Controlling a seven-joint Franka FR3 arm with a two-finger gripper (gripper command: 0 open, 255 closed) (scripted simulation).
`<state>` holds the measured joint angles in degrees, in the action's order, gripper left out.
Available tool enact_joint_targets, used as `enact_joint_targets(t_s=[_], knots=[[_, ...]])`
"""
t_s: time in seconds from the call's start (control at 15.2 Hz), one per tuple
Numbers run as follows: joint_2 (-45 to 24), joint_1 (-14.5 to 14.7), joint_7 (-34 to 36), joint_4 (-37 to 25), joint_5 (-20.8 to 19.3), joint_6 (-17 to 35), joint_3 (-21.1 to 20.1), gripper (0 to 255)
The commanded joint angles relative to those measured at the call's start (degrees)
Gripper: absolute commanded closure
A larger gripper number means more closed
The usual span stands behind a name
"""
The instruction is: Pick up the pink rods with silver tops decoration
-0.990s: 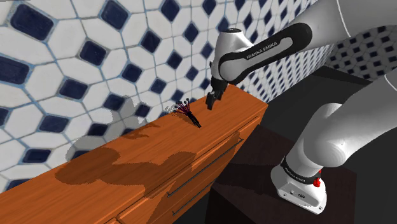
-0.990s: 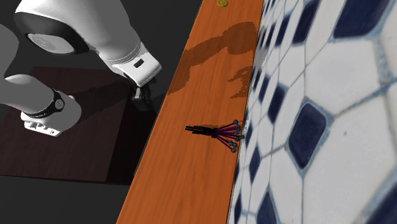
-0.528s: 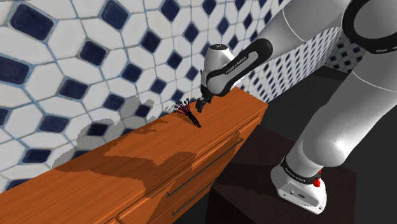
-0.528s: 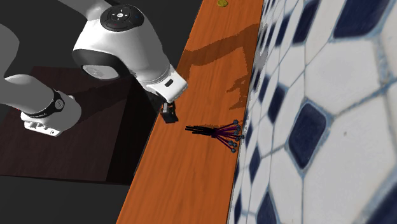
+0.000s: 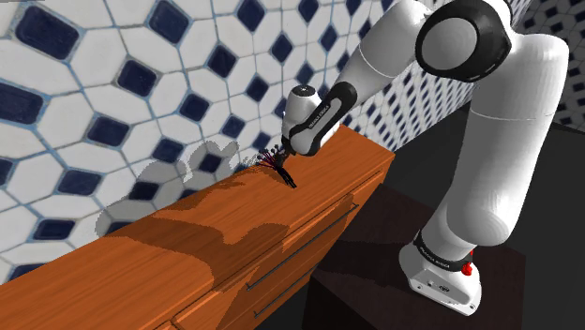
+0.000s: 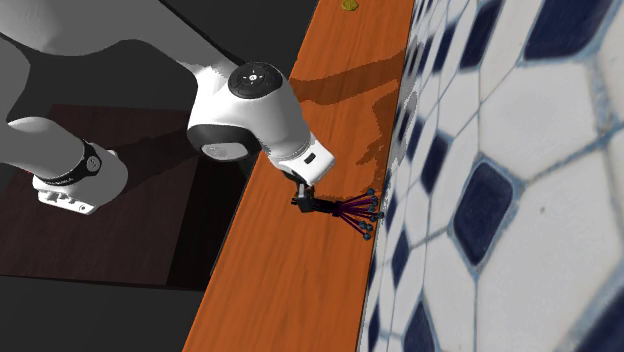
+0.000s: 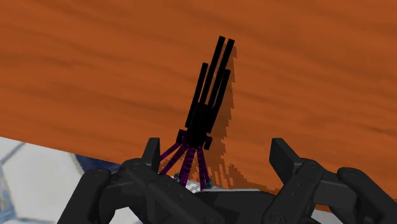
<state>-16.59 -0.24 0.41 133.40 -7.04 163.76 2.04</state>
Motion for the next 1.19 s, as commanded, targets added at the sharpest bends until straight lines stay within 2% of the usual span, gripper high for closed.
enact_joint_targets(t_s=[0.0, 0.26, 0.86, 0.92, 1.12], knots=[[-4.6, 0.5, 1.0, -3.3, -1.1, 2.5, 1.0, 0], [-12.9, 1.5, 2.5, -10.6, -2.0, 5.6, 2.8, 0], [-18.4, 2.0, 3.2, -12.2, -2.1, 9.6, 3.3, 0], [-18.3, 1.9, 3.2, -12.1, -2.1, 9.5, 3.3, 255], [-18.2, 2.0, 3.2, -12.1, -2.1, 9.5, 3.3, 255]])
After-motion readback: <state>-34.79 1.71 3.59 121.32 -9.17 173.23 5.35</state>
